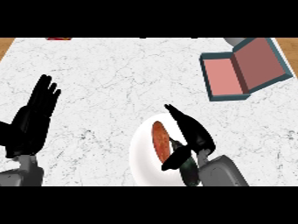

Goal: Pick the sweet potato from the plate and place it in the cardboard box

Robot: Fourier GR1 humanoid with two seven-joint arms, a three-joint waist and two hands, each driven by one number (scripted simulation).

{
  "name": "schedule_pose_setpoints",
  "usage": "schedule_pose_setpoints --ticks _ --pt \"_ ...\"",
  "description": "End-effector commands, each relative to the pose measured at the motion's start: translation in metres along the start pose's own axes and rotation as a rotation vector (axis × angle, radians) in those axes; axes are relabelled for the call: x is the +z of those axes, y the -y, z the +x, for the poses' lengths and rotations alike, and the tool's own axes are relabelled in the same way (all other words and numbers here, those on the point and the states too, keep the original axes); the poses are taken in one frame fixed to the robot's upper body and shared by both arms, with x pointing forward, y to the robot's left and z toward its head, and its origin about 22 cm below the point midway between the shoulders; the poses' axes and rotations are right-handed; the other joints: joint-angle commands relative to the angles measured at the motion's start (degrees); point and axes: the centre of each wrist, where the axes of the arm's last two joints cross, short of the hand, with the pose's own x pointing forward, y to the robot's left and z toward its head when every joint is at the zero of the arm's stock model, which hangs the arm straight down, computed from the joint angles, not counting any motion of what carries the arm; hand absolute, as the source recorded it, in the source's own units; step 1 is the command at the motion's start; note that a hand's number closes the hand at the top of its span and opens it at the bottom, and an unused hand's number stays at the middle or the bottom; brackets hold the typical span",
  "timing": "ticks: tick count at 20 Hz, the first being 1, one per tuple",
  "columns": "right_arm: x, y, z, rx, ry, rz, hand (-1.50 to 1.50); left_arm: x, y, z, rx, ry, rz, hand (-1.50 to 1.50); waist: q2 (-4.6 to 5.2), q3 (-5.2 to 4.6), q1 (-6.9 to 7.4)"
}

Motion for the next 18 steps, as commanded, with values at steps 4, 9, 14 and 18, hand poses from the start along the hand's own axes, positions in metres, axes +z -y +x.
schedule_pose_setpoints --ticks 4,9,14,18 --pt "-0.023 -0.019 -0.014 0.019 -0.011 -0.007 -1.5 -0.009 0.006 0.01 0.012 0.008 -0.011 0.0 0.05 0.02 0.17" --pt "-0.001 -0.022 0.003 0.025 0.008 0.007 -1.5 -0.008 0.012 -0.006 0.002 -0.015 0.001 0.0 -0.01 0.0 -0.05" --pt "-0.014 -0.031 -0.01 0.044 -0.006 0.002 -1.5 -0.019 0.006 0.001 0.011 -0.018 -0.002 0.0 0.03 0.0 -0.03" --pt "-0.011 -0.044 0.0 0.131 0.075 0.004 1.5 -0.009 0.002 0.007 -0.004 -0.009 0.015 0.0 -0.01 0.01 0.15"
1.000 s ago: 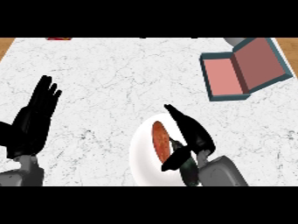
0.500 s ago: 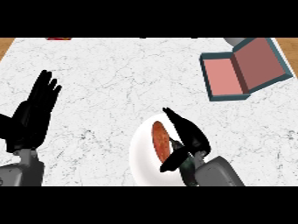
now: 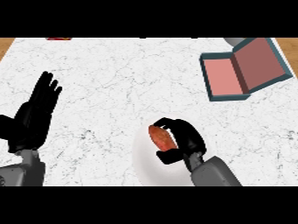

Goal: Pick the sweet potato from the plate and place it in the cardboard box

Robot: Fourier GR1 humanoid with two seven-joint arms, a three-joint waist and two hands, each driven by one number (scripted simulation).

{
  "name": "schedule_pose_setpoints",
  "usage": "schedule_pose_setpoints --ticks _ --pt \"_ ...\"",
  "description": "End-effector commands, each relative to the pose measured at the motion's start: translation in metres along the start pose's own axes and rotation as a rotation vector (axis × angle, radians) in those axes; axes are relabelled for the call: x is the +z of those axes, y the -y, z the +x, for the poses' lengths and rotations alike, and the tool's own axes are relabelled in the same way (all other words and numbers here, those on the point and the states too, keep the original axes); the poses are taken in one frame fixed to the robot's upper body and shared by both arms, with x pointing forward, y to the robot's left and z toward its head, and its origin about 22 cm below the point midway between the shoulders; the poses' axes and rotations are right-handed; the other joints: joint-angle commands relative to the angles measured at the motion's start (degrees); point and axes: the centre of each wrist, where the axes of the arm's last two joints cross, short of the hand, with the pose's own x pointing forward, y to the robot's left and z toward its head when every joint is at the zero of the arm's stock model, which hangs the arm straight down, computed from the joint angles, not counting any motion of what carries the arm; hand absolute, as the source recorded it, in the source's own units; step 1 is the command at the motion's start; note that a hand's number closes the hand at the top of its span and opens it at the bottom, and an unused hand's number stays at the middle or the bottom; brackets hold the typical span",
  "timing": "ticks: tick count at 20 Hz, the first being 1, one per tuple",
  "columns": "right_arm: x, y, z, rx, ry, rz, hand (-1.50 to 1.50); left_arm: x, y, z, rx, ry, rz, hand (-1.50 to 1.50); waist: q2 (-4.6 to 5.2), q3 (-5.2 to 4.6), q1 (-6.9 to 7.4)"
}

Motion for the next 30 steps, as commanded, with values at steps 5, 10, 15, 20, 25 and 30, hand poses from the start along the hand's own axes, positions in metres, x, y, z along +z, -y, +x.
schedule_pose_setpoints --ticks 5,10,15,20,25,30 --pt "-0.012 -0.013 -0.005 0.111 0.066 -0.089 1.5 -0.007 -0.008 0.011 0.003 0.012 -0.004 0.0 0.07 0.04 0.12" --pt "-0.04 0.011 0.063 0.268 -0.035 -0.215 1.5 -0.003 0.015 -0.004 0.008 0.01 -0.046 0.0 0.47 0.02 2.43" --pt "-0.064 0.045 0.12 0.46 -0.137 -0.383 1.5 -0.004 0.025 -0.001 -0.011 0.022 -0.11 0.0 1.19 -0.07 6.35" --pt "-0.074 0.06 0.158 0.519 -0.1 -0.487 1.5 -0.012 0.028 0.007 -0.003 0.008 -0.113 0.0 1.22 0.0 6.06" --pt "-0.068 0.066 0.201 0.617 -0.036 -0.515 1.5 -0.007 0.04 0.01 0.002 0.027 -0.109 0.0 0.99 -0.04 6.37" --pt "-0.048 0.07 0.239 0.397 0.014 -0.715 1.5 -0.014 0.03 0.006 0.01 0.027 -0.092 0.0 0.56 -0.07 4.86"
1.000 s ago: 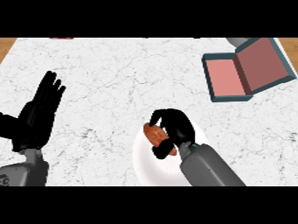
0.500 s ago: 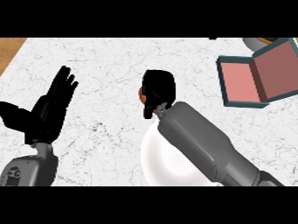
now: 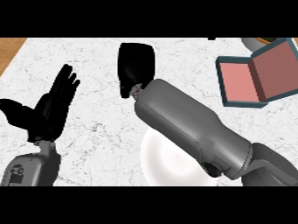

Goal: Pick the sweet potato from the plate and place it in the cardboard box

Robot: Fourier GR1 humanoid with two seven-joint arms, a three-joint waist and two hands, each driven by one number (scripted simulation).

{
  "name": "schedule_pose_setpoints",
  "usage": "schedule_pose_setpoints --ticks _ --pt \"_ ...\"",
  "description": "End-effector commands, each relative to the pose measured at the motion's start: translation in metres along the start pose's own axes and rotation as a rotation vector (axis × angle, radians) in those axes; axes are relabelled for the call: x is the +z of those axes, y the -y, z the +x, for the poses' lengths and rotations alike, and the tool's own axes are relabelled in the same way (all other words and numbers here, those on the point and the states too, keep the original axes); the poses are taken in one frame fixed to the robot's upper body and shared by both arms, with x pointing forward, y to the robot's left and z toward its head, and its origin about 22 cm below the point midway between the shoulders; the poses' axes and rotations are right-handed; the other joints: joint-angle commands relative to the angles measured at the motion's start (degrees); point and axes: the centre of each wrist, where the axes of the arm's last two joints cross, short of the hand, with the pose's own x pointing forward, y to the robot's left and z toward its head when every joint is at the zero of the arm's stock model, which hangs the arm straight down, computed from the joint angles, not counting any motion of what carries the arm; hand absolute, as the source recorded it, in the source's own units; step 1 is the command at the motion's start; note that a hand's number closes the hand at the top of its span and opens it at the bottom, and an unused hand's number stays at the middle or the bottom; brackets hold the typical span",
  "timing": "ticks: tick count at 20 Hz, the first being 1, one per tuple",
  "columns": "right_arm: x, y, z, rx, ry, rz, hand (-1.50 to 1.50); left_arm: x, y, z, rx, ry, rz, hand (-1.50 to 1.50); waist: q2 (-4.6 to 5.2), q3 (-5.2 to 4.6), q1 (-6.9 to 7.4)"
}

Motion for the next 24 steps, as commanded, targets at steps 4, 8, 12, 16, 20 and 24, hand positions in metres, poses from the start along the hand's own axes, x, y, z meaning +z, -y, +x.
schedule_pose_setpoints --ticks 4,8,12,16,20,24 --pt "-0.007 0.038 0.027 -0.154 -0.137 -0.253 1.5 0.007 -0.008 -0.009 -0.007 -0.011 0.049 0.0 -0.43 -0.02 -1.7" --pt "-0.018 0.054 0.031 -0.16 -0.234 -0.363 1.5 0.008 -0.03 -0.001 -0.007 -0.016 0.083 0.0 -0.83 0.01 -3.59" --pt "-0.034 0.06 0.021 -0.176 -0.307 -0.402 1.5 0.018 -0.025 0.001 -0.003 -0.01 0.073 0.0 -0.85 0.06 -4.11" --pt "-0.056 0.067 -0.021 -0.171 -0.369 -0.364 1.5 0.027 -0.019 0.007 0.001 -0.021 0.072 0.0 -0.97 0.12 -4.71" --pt "-0.071 0.067 -0.048 -0.171 -0.434 -0.377 1.5 0.032 -0.036 -0.011 -0.011 -0.02 0.093 0.0 -0.65 0.07 -4.31" --pt "-0.083 0.064 -0.105 -0.065 -0.456 -0.44 1.5 0.03 -0.021 -0.013 0.004 -0.012 0.074 0.0 -0.72 0.08 -5.06"
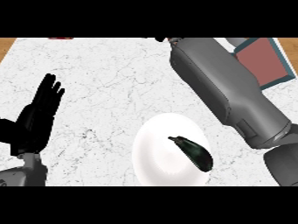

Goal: Pick the sweet potato from the plate and place it in the cardboard box

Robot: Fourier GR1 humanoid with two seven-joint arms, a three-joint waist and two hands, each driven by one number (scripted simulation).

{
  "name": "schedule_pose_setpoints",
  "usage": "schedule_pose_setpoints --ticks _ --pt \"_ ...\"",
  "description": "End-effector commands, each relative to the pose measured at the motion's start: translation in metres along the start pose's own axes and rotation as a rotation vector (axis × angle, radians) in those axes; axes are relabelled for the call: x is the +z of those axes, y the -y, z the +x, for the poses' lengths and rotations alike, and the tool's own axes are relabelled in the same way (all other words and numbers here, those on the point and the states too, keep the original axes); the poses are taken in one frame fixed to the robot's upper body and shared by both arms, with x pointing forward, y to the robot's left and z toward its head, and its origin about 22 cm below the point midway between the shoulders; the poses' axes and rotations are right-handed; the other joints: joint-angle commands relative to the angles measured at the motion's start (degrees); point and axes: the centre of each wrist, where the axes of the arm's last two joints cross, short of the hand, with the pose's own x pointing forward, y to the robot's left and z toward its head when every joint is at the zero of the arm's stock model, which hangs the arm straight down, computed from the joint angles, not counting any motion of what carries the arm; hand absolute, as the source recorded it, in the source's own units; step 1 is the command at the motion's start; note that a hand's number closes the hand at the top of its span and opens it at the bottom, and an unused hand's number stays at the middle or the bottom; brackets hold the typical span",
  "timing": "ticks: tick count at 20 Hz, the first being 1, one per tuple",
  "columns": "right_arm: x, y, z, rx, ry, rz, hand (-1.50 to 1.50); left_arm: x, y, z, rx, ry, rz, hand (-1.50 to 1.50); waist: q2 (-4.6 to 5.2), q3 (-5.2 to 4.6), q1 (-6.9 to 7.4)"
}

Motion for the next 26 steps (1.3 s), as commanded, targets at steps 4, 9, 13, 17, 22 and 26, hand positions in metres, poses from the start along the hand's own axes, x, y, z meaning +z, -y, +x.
schedule_pose_setpoints --ticks 4,9,13,17,22,26 --pt "-0.037 -0.012 -0.057 0.124 -0.094 -0.061 1.5 -0.005 -0.005 -0.001 0.001 0.008 0.006 0.0 0.22 0.0 0.03" --pt "-0.058 -0.024 -0.119 0.198 -0.094 -0.043 1.5 -0.014 0.005 0.004 -0.002 0.011 0.005 0.0 0.48 0.02 0.22" --pt "-0.056 -0.04 -0.138 0.287 -0.095 0.049 1.5 0.003 0.009 -0.001 0.006 0.008 -0.011 0.0 0.54 0.04 1.21" --pt "-0.063 -0.045 -0.171 0.466 -0.218 0.338 1.5 -0.007 0.006 0.004 -0.003 0.009 -0.016 0.0 0.65 0.03 1.04" --pt "-0.079 -0.033 -0.204 0.325 -0.261 0.372 -1.5 -0.004 -0.006 0.003 0.003 0.013 -0.013 0.0 0.83 0.08 1.7" --pt "-0.072 -0.038 -0.202 0.196 -0.151 0.155 -1.5 -0.009 0.0 0.013 0.005 0.018 -0.018 0.0 0.75 0.12 1.37"
